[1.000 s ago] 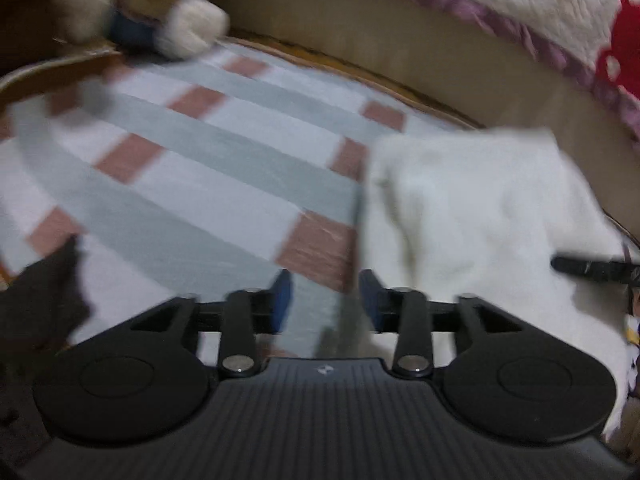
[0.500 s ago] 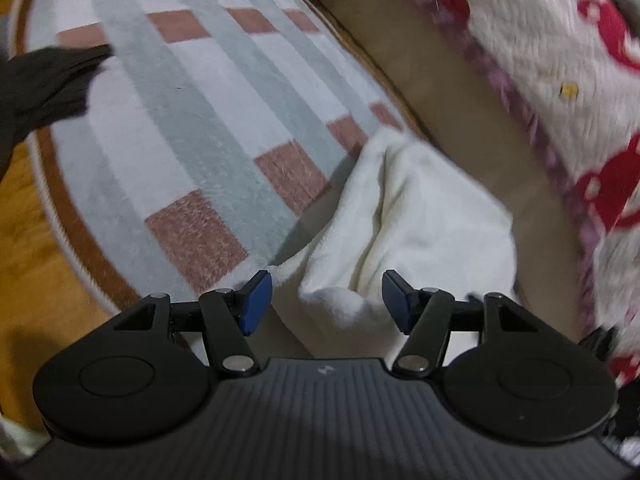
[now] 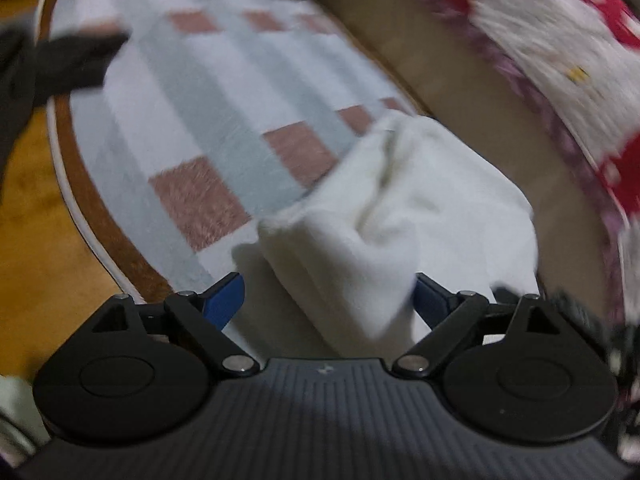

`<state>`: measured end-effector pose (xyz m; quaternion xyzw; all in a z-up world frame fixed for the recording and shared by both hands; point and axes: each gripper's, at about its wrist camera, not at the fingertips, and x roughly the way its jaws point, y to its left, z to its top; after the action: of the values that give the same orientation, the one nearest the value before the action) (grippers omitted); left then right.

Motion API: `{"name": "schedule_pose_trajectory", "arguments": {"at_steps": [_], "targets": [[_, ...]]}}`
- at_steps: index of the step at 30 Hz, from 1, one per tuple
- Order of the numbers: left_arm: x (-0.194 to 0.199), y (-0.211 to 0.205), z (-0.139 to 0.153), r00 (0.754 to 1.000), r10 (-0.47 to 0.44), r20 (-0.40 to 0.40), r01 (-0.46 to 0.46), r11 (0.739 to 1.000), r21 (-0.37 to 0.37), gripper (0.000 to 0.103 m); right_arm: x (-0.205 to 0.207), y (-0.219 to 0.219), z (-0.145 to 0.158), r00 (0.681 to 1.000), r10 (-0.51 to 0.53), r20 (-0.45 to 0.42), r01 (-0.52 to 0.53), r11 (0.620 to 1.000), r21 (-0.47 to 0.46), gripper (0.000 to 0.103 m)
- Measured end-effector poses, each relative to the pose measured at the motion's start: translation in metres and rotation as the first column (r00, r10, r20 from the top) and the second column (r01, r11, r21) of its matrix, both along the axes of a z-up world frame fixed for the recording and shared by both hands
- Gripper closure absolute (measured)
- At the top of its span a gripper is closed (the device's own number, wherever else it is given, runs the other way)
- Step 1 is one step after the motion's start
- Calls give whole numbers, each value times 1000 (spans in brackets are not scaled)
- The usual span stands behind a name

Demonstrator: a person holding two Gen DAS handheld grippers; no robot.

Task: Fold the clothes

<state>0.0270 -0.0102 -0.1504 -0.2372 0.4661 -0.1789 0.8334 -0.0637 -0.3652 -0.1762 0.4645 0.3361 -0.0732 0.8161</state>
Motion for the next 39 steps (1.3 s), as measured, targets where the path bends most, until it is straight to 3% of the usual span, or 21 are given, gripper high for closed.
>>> {"name": "schedule_pose_trajectory", "arguments": {"at_steps": [11, 16, 18, 19, 20, 25, 31, 34, 39], "targets": [[18, 2, -47, 994, 94, -63, -103, 981, -167, 13, 6, -1, -5, 1000, -6, 21, 6, 1000, 14, 33], [25, -11, -51, 997, 83, 9, -80, 982, -168, 12, 21, -4, -24, 997, -19, 80, 15, 998, 53, 26], [27, -16, -52, 998, 55, 36, -49, 985, -168, 34, 29, -8, -32, 994, -16, 111, 9, 998, 61, 27], [27, -16, -50, 998, 42, 46, -34, 985, -171, 50, 30, -8, -29, 990, -3, 138, -3, 999, 45, 36], [27, -17, -48, 998, 30, 59, -19, 986, -167, 57, 29, -7, -25, 986, 13, 167, -17, 1000, 22, 46], [17, -25, -22, 986, -19, 168, 30, 997, -64, 63, 29, 14, 20, 959, 122, 256, -85, 985, -152, 55], [25, -8, 6, 986, 15, 169, 21, 978, -210, 63, 39, 25, 90, 928, 187, 323, -110, 964, -242, 55], [41, 5, 34, 977, 22, 213, 24, 977, -211, 63, 55, 32, 121, 906, 227, 359, -137, 956, -258, 55], [94, 45, 75, 954, 66, 291, -6, 979, -203, 62, 106, 57, 152, 841, 297, 452, -183, 943, -278, 55]]}}
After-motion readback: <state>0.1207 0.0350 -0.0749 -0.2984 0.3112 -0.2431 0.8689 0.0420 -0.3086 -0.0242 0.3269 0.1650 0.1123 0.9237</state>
